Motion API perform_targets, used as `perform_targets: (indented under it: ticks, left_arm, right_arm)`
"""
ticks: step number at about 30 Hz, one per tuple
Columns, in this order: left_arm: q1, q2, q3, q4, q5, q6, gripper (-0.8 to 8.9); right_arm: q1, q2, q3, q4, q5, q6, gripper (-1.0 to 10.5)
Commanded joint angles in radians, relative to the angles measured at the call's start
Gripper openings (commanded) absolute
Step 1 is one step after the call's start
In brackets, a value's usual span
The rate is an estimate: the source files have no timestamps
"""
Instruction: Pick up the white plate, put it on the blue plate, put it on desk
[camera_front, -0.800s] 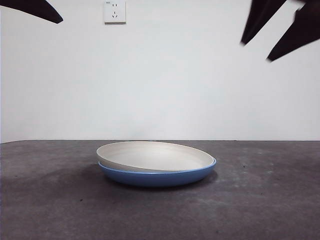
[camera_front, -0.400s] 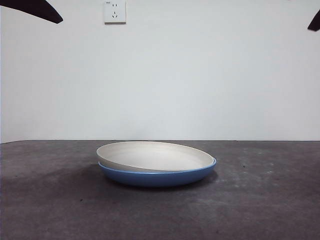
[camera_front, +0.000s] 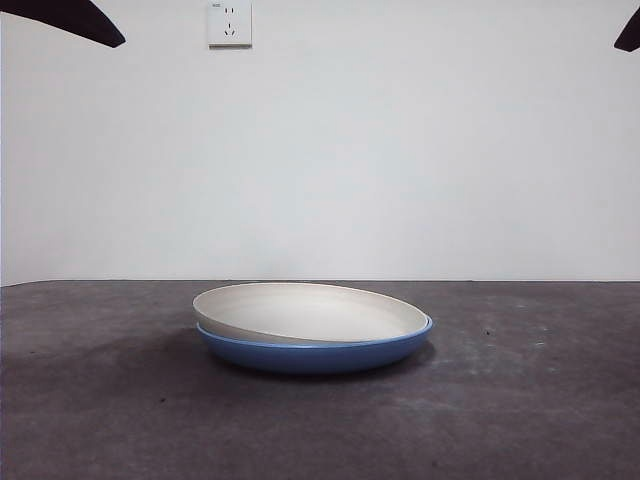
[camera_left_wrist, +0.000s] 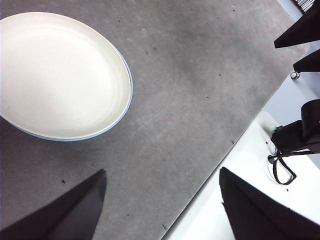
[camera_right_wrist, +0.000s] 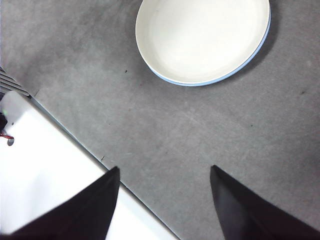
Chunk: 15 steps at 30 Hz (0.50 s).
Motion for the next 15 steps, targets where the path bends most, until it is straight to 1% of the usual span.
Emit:
perform_targets:
  ticks: [1, 2, 3, 4, 6, 7, 15]
  left_arm:
    - [-0.005, 0.005, 0.008, 0.003, 0.002, 0.014, 3.15]
    - [-0.005, 0.005, 0.008, 0.003, 0.002, 0.014, 2.64]
    - [-0.005, 0.005, 0.008, 0.003, 0.002, 0.014, 2.03]
    - [-0.005, 0.005, 0.008, 0.004, 0.002, 0.014, 1.17]
    - [-0.005, 0.005, 0.008, 0.003, 0.002, 0.014, -0.01]
    - [-0.005, 0.005, 0.008, 0.003, 0.002, 0.015, 0.09]
    - [-0.005, 0.005, 0.008, 0.003, 0.002, 0.015, 0.09]
  right_arm:
    - [0.006, 0.007, 0.019, 0.011, -0.003, -0.013, 2.9]
    - [0.006, 0.007, 0.019, 0.011, -0.003, -0.013, 2.8]
    - [0.006, 0.007, 0.019, 0.011, -0.003, -0.013, 2.5]
    - [0.006, 0.007, 0.019, 0.01, -0.003, -0.016, 1.8]
    - [0.006, 0.007, 0.019, 0.007, -0.003, -0.031, 0.4]
    - [0.006, 0.007, 0.019, 0.007, -0.003, -0.037, 0.1]
    - [0.006, 0.007, 0.019, 0.033, -0.003, -0.037, 0.1]
